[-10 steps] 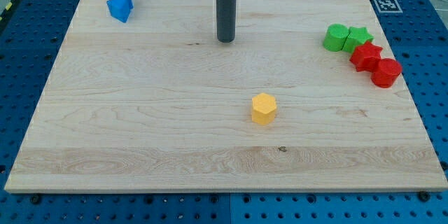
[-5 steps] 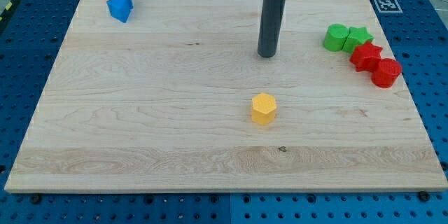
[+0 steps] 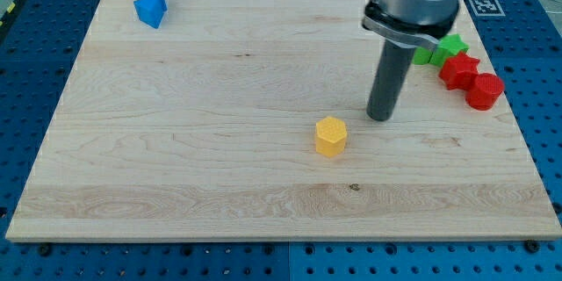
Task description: Place the arm towards the bottom right side of the yellow hexagon
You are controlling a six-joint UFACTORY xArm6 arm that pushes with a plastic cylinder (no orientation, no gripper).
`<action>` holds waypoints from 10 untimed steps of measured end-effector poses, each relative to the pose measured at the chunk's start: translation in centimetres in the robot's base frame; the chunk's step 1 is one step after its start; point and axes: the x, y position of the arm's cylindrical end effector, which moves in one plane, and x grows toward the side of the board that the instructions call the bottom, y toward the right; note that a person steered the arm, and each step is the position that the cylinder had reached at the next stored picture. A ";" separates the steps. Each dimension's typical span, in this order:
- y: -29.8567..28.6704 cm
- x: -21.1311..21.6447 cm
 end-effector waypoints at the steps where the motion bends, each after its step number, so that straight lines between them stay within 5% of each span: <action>1: 0.5 0.3; 10: 0.0 5.1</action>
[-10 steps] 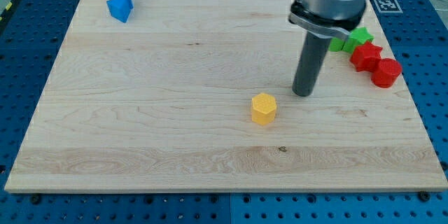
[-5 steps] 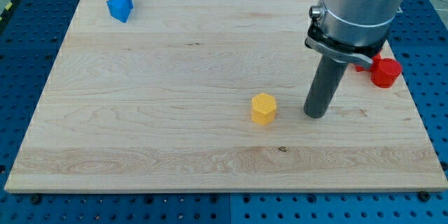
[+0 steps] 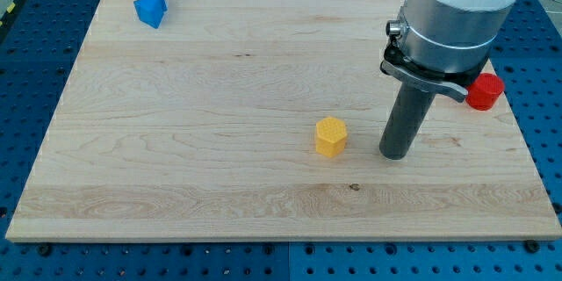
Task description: Place the arm towards the bottom right side of the yellow hexagon
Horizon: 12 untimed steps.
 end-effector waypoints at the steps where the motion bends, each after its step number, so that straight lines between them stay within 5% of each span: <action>1: -1.2 0.0; 12: -9.0 -0.3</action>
